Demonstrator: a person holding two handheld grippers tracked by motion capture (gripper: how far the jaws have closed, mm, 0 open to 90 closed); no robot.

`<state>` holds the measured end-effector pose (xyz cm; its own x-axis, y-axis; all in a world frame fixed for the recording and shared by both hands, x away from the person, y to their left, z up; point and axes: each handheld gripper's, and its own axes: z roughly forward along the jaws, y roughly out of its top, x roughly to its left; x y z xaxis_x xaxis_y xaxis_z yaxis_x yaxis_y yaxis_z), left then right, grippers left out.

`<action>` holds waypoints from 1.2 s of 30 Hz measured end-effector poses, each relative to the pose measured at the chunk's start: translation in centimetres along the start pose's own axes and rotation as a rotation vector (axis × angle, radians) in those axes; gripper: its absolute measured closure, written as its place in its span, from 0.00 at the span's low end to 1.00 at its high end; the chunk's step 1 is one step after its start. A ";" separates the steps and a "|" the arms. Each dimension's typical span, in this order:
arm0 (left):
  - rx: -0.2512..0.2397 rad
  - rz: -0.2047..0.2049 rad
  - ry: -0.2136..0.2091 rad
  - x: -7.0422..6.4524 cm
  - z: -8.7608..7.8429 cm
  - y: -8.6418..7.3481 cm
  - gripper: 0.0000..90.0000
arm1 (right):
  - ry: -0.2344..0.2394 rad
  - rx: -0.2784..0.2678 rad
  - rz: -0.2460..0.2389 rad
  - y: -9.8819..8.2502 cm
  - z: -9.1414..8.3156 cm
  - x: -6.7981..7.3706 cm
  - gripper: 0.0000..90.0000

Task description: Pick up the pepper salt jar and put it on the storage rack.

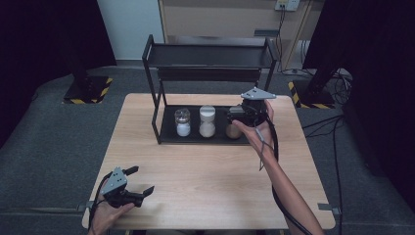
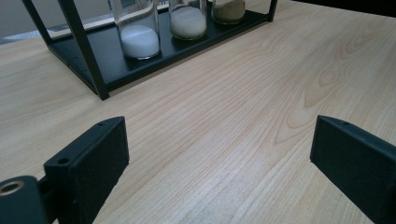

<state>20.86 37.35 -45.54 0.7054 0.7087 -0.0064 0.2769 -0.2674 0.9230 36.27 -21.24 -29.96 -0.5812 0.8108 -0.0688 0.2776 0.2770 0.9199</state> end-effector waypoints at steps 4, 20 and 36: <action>0.003 0.002 -0.001 0.0 0.1 0.0 0.04 | 0.015 -0.024 0.012 -1.0 -1.8 -0.1 0.10; 0.009 0.007 -0.012 0.0 0.2 0.0 0.04 | 0.043 -0.056 0.019 -5.5 -7.7 0.4 0.08; 0.003 0.006 -0.004 -0.2 -0.1 0.0 0.04 | 0.029 -0.073 0.028 -9.9 -13.3 1.0 0.07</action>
<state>20.65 37.34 -45.52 0.7095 0.7047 -0.0019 0.2745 -0.2739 0.9217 22.75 -30.01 -34.05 -0.5962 0.8022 -0.0329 0.2375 0.2154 0.9472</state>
